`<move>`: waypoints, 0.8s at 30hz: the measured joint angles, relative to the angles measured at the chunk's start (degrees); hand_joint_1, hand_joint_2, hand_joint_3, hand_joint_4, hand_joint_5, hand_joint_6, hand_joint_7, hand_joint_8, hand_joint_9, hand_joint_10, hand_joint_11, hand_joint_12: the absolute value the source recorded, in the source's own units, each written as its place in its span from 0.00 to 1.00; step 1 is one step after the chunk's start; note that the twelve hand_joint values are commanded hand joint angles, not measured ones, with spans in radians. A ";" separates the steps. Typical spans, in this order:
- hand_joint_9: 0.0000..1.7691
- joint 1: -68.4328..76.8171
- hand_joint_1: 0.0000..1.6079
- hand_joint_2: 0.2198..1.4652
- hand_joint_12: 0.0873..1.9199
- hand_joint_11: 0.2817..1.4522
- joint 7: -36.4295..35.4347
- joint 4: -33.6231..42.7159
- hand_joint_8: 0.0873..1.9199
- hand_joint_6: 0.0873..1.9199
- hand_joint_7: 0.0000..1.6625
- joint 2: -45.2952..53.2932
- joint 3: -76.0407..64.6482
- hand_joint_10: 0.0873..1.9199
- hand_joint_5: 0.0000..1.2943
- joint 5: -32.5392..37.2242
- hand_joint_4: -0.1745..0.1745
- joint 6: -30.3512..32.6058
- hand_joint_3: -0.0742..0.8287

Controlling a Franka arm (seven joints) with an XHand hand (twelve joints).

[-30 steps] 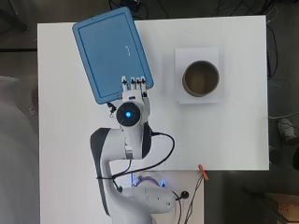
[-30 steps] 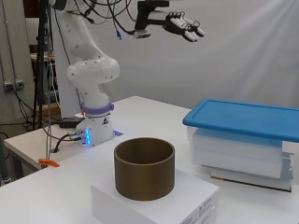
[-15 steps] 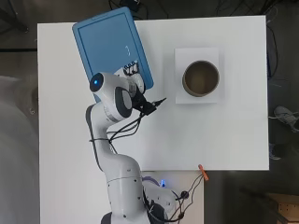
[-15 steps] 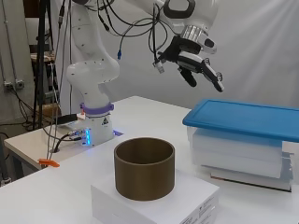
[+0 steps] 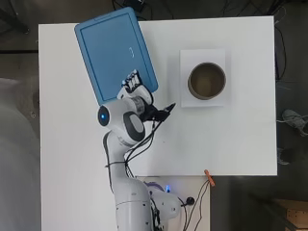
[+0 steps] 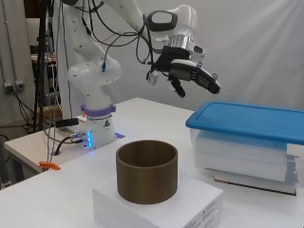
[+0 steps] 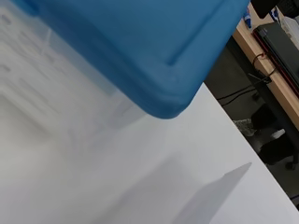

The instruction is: Teleoperate dual arm-hand system to remove items from a box

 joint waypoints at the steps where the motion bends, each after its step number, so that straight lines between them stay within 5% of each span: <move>1: 0.24 -0.03 0.00 0.48 0.00 0.08 -0.01 -0.37 0.00 0.00 0.23 -0.12 -0.11 0.00 0.18 -0.04 0.83 0.11 0.09; 8: 0.27 -0.19 0.02 0.51 0.00 0.09 0.01 -0.50 0.00 0.00 0.26 2.14 -0.83 0.00 0.23 -0.91 0.84 -0.77 0.10; 15: 0.23 0.04 0.00 0.53 0.00 0.07 11.59 3.03 0.00 0.00 0.21 8.89 3.19 0.00 0.19 -4.85 0.80 -3.47 0.09; 24: 0.24 0.52 0.00 0.53 0.00 0.06 15.25 5.05 0.00 0.00 0.24 13.57 5.72 0.00 0.23 -7.48 0.89 -1.35 0.09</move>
